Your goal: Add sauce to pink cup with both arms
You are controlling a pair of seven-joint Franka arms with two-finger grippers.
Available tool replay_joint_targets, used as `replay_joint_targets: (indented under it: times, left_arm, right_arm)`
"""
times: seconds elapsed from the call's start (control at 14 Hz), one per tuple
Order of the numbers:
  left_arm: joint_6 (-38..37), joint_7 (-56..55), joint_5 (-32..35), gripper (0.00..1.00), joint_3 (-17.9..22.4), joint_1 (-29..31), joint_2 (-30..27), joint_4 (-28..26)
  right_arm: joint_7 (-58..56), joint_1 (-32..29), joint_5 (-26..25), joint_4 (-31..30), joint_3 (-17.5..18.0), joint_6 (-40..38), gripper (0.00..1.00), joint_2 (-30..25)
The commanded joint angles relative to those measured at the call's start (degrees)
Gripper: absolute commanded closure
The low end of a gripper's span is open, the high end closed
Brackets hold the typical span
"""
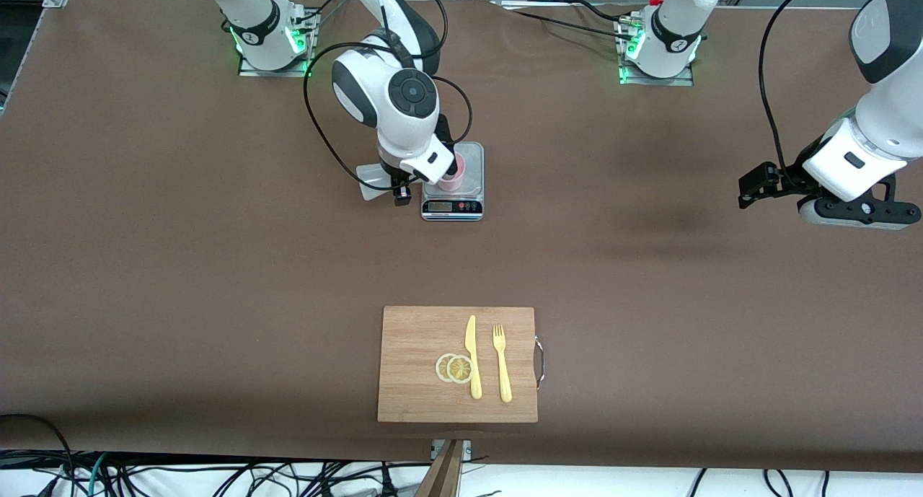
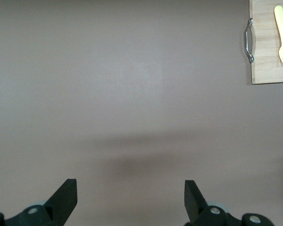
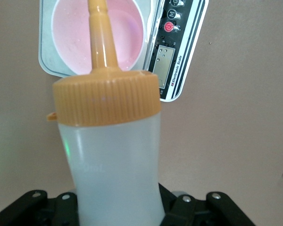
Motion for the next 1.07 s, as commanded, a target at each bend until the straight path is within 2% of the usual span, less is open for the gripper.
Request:
replay_joint_targets:
  times: [0.0, 0.14, 0.64, 1.0]
  left_arm:
    - [-0.1, 1.6, -1.1, 0.0, 0.1, 0.3, 0.0, 0.1]
    - [-0.1, 1.5, -1.1, 0.0, 0.1, 0.3, 0.0, 0.1]
    - [-0.1, 1.5, -1.1, 0.0, 0.1, 0.3, 0.0, 0.2]
    - [-0.1, 1.6, -1.1, 0.0, 0.1, 0.3, 0.0, 0.2]
  right_arm:
    - [-1.7, -0.9, 1.1, 0.3, -0.2, -0.3, 1.0, -0.8]
    - [-3.7, -2.7, 1.7, 0.3, -0.2, -0.2, 1.0, -0.8]
    - [-13.7, -9.2, 9.7, 0.2, -0.2, 2.6, 1.0, -0.7]
    - [-23.5, -15.3, 19.3, 0.2, -0.2, 4.6, 1.0, -0.4]
